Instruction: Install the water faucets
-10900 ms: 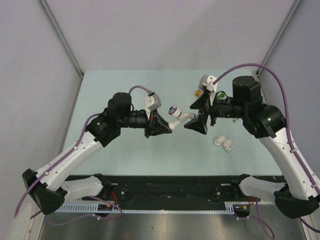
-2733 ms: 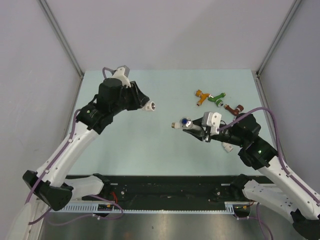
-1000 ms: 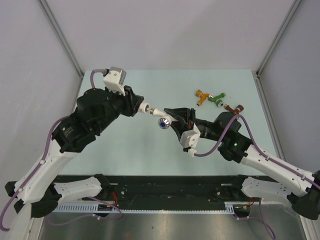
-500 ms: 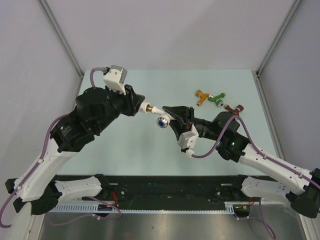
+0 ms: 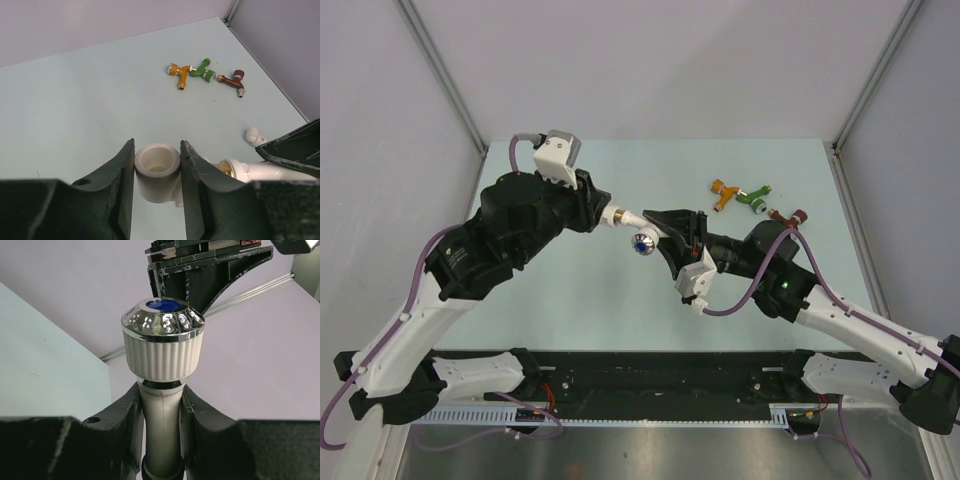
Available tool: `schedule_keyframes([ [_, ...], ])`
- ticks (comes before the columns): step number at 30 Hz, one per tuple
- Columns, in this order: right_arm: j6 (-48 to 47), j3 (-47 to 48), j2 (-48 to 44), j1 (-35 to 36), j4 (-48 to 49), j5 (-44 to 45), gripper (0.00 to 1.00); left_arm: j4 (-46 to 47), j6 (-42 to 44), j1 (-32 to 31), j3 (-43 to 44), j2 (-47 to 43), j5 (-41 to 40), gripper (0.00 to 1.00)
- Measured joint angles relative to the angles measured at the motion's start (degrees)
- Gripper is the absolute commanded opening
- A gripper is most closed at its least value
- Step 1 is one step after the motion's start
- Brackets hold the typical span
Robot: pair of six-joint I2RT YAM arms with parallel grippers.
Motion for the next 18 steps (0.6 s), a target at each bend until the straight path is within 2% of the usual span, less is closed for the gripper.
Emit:
schedule_keyframes([
  [18,-0.57,0.28,0.00,-0.11,-1.49,-1.25,0.00,-1.77,-0.07,-0.04,2.12,1.07,1.29,0.00],
])
